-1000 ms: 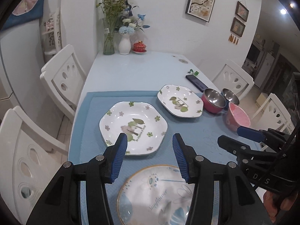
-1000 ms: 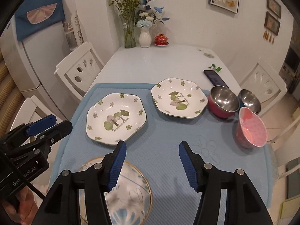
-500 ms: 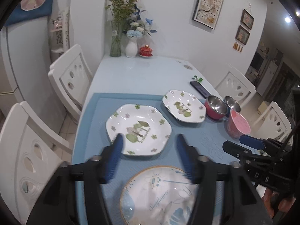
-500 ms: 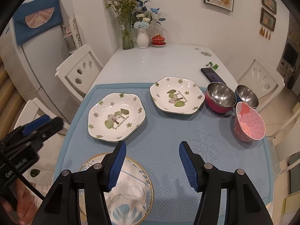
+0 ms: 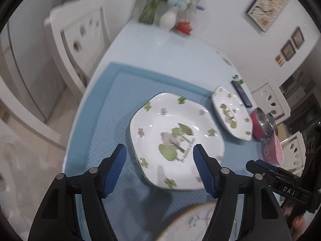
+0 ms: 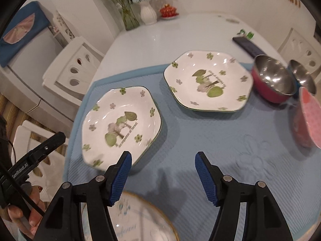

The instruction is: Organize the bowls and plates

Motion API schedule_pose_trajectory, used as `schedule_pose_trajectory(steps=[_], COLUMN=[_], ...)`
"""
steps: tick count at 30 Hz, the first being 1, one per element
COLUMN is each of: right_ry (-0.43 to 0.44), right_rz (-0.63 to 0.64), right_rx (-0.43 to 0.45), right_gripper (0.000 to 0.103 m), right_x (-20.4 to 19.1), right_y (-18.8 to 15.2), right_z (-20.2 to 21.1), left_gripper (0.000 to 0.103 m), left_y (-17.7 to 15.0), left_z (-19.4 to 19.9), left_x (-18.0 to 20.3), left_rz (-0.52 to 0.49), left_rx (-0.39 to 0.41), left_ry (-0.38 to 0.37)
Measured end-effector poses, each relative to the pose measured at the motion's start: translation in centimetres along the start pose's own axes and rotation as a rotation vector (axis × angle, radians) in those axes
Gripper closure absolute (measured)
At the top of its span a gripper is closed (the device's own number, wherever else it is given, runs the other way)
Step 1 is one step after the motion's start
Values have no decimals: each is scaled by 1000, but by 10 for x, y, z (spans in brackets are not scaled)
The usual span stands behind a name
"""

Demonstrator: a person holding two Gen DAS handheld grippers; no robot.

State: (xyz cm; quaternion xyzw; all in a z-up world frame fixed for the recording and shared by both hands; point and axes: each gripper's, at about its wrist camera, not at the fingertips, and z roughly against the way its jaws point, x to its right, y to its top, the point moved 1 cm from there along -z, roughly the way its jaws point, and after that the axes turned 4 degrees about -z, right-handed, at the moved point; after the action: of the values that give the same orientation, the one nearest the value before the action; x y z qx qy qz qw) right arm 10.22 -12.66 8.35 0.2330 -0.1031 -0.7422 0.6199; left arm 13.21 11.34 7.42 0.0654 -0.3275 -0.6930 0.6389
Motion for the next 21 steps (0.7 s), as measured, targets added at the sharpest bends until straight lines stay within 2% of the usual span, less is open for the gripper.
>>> schedule_pose_trajectory(steps=[6,13,15,20,21], right_ry=[11,42,45,72,74], right_rz=[16,12,5,40,48], right_rx=[-34,-58,-75,-78,-75], right_gripper=[39,40,42,56,57], right_x=[-1,0,0,-6,-7], right_y=[24,36,36,36,36], right_z=[-48,-86,-95,-108,-110], left_gripper=[38,38,38,38,41], left_y=[10,11,12,17,17], left_z=[-44,-79,-82,-88,-89], left_x=[-23,-27,-24,-17,-14], left_rz=[26,26,9,-39,-52], left_rx=[-50,-96,-86,-75,-74], left_ry=[23,42,54,58,54])
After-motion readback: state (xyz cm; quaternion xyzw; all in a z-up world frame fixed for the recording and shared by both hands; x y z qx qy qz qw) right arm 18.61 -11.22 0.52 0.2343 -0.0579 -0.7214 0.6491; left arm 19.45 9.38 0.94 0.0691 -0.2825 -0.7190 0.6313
